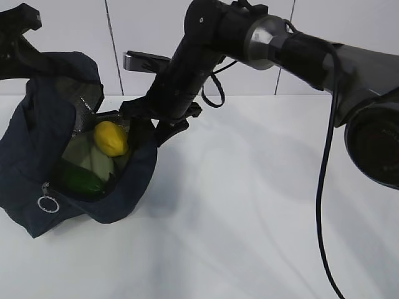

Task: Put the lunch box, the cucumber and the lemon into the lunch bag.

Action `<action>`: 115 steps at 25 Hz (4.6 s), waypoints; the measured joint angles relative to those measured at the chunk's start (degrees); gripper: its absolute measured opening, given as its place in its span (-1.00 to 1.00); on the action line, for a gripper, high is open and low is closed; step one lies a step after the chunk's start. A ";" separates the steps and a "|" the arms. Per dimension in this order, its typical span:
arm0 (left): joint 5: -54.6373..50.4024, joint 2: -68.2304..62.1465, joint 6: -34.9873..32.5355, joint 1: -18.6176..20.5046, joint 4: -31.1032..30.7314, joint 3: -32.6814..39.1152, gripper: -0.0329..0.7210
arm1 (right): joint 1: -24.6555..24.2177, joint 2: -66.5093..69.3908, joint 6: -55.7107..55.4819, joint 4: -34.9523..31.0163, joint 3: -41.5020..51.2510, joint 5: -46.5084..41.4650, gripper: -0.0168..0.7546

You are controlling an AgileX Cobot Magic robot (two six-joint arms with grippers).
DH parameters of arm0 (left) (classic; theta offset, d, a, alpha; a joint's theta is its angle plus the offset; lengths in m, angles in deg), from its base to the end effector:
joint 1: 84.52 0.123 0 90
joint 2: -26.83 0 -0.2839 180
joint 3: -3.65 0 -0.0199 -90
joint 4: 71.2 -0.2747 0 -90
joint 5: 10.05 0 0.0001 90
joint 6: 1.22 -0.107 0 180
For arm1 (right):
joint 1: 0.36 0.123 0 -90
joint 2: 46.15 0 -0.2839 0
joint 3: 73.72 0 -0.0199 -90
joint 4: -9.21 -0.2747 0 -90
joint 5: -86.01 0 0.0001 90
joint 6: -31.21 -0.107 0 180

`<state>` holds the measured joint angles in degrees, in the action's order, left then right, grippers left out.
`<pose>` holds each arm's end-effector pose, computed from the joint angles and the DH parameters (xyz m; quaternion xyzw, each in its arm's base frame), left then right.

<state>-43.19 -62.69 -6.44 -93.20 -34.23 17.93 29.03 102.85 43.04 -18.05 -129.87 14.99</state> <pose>0.3357 -0.0869 0.2939 -0.0752 0.8979 -0.2691 0.3401 0.4555 0.3098 0.1838 -0.2969 0.9163 0.2495 0.0994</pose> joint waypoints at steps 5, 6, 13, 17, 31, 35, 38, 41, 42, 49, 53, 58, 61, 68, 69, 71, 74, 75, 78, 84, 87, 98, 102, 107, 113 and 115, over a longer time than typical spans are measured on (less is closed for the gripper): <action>0.00 0.00 0.00 0.00 -0.22 0.00 -0.93 | 0.00 0.09 -0.12 -0.11 0.00 0.00 -0.31; 0.00 0.00 0.00 0.00 -0.22 0.00 -0.93 | 0.00 0.09 0.12 -0.11 0.00 0.00 -0.39; -0.18 0.00 -0.09 0.00 -0.22 0.00 -0.93 | 0.00 0.20 2.11 -0.11 -0.43 0.00 -0.88; -1.57 0.00 -0.09 0.00 -0.46 0.00 -0.93 | 0.00 0.20 2.37 -0.11 -2.57 -0.28 -0.90; -7.57 0.00 -0.52 0.00 -3.11 0.00 -0.93 | -2.00 -3.97 2.48 -0.11 -4.36 -1.47 -0.91; -8.43 0.00 -0.52 -0.10 -2.12 0.00 -0.93 | -2.13 -5.15 2.48 -0.72 -5.81 -1.96 -0.91; -8.67 0.00 -0.54 -1.28 -1.90 0.00 -0.93 | -2.13 -5.54 2.48 -0.97 -6.30 -1.96 -0.92; -8.67 0.00 -0.75 -3.11 -2.79 0.00 -0.93 | -2.13 -5.90 2.48 -0.30 -6.53 -2.09 -0.92; -8.54 0.00 -0.75 -3.62 -3.17 0.00 -0.93 | -2.13 -6.20 2.48 0.11 -6.45 -2.09 -0.92; -6.86 -2.82 -0.75 -7.32 -3.18 -0.11 -0.93 | -2.13 -8.51 2.13 2.51 -6.45 -2.19 -0.92; -4.51 -3.06 -0.86 -8.64 -1.56 -0.11 -0.93 | -2.13 -10.19 0.73 7.03 -6.45 -2.42 -0.92; -3.02 -3.32 -0.94 -8.67 1.83 -0.11 -0.93 | -2.13 -11.80 -0.13 8.66 -6.45 -2.67 -0.92; -2.22 -3.32 -0.94 -8.67 3.35 -0.11 -0.93 | -2.13 -12.00 -0.26 8.66 -6.34 -2.67 -0.92; -0.03 -3.32 -0.94 -10.90 3.07 -0.11 -0.93 | -2.13 -12.31 -0.26 8.66 -1.18 -2.56 -0.92; -0.03 -3.35 -0.94 -11.66 2.48 -0.11 -0.93 | -2.13 -12.44 -0.26 8.66 -0.50 -2.44 -0.92; -0.03 -3.35 -0.94 -12.69 1.43 -0.11 -0.93 | -2.13 -13.09 -0.26 9.54 0.94 -2.23 -0.93; -0.03 -3.35 -0.94 -13.14 0.16 -0.11 -0.93 | -2.13 -15.16 -0.26 12.16 2.96 -2.23 -0.93; -0.03 -3.35 -0.94 -13.14 -0.07 -0.11 -0.93 | -2.13 -15.98 -0.26 13.08 3.70 -2.23 -0.93; -0.33 -3.35 -0.94 -13.23 -0.38 -0.11 -0.93 | -2.13 -18.15 -0.26 14.71 6.33 -2.09 -0.93; -1.26 -3.44 -0.94 -14.93 -0.61 -0.11 -0.93 | -2.13 -21.01 0.36 15.52 12.40 -1.81 -0.93; -1.26 -4.08 -0.94 -17.48 -0.98 -0.11 -0.93 | -2.13 -22.48 0.48 16.30 14.89 -1.68 -0.93; 0.88 -5.43 0.09 -22.89 -1.92 -0.11 -0.93 | -2.13 -26.76 0.48 19.14 21.05 -1.68 -0.93; 0.97 -5.68 1.23 -24.23 -1.92 -0.11 -0.93 | -2.13 -26.76 0.59 19.36 21.28 -1.55 -0.93; 1.25 -6.15 1.57 -25.79 -2.83 -0.11 -0.93 | -2.13 -26.76 0.57 19.47 21.41 -1.51 -0.93; 1.44 -8.99 3.91 -25.79 -7.04 -0.30 -0.93 | -2.13 -26.76 0.57 21.33 21.41 -1.51 -0.93; 1.44 -9.89 4.48 -25.79 -7.16 -0.44 -0.93 | -2.13 -26.76 0.57 21.55 21.41 -1.51 -0.93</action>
<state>-41.75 -72.58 -1.96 -118.99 -41.39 17.49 26.90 76.09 43.61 3.50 -108.46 13.49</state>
